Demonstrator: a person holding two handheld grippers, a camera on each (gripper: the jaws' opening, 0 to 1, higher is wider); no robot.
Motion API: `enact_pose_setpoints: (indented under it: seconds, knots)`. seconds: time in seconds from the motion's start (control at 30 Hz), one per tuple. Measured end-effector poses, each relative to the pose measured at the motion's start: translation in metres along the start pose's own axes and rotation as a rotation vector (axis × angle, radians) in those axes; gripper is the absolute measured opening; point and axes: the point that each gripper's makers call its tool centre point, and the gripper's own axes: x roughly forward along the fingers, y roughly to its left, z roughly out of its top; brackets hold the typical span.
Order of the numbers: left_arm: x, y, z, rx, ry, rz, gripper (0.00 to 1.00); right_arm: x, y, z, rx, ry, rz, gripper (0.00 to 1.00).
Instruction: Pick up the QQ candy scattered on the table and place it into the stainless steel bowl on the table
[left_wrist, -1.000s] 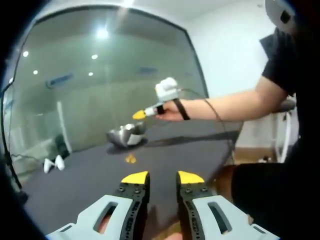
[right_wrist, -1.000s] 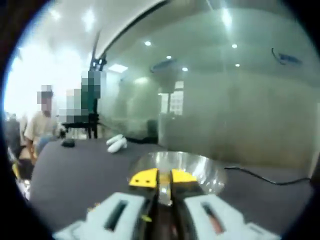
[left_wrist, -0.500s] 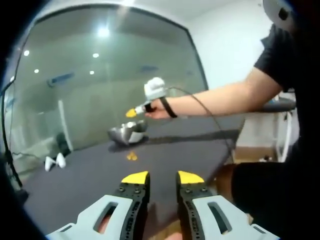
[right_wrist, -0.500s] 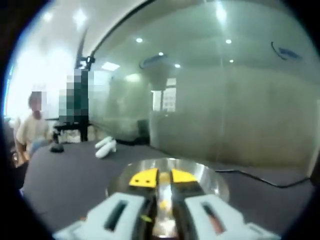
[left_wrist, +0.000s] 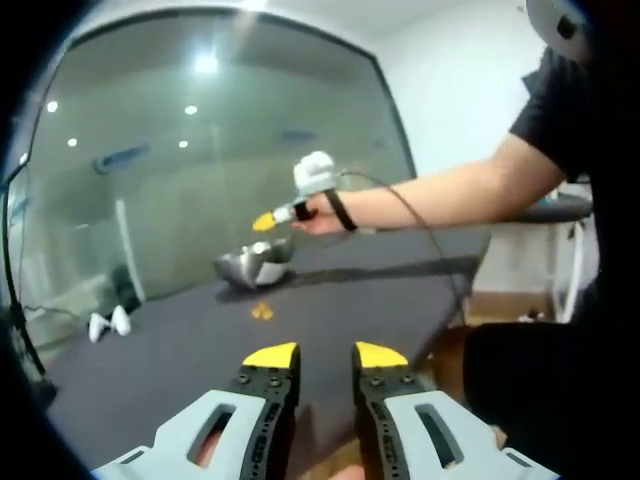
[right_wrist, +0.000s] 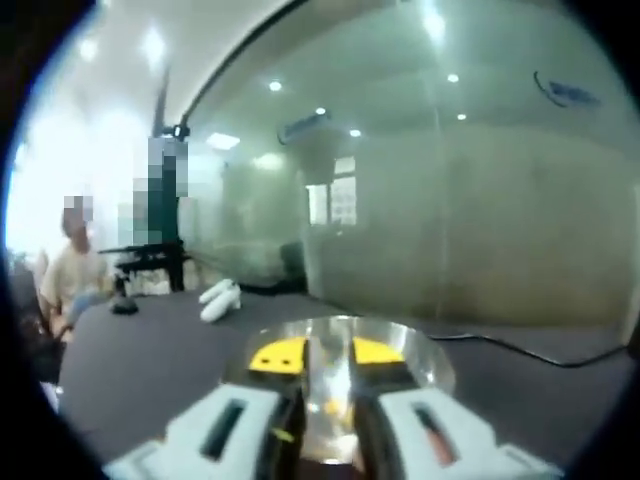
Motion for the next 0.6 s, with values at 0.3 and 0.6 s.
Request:
enact_pose_setpoints:
  seconds: [0.3,0.6]
  knots:
    - [0.001,-0.001,0.005,0.002,-0.014,-0.013,0.23,-0.033,0.013,0.004,-0.009,-0.026,0.053,0.15]
    - [0.003,0.0,0.008,0.001,-0.015,-0.011,0.23,-0.096,0.041,-0.036,-0.094,-0.02,0.173,0.2]
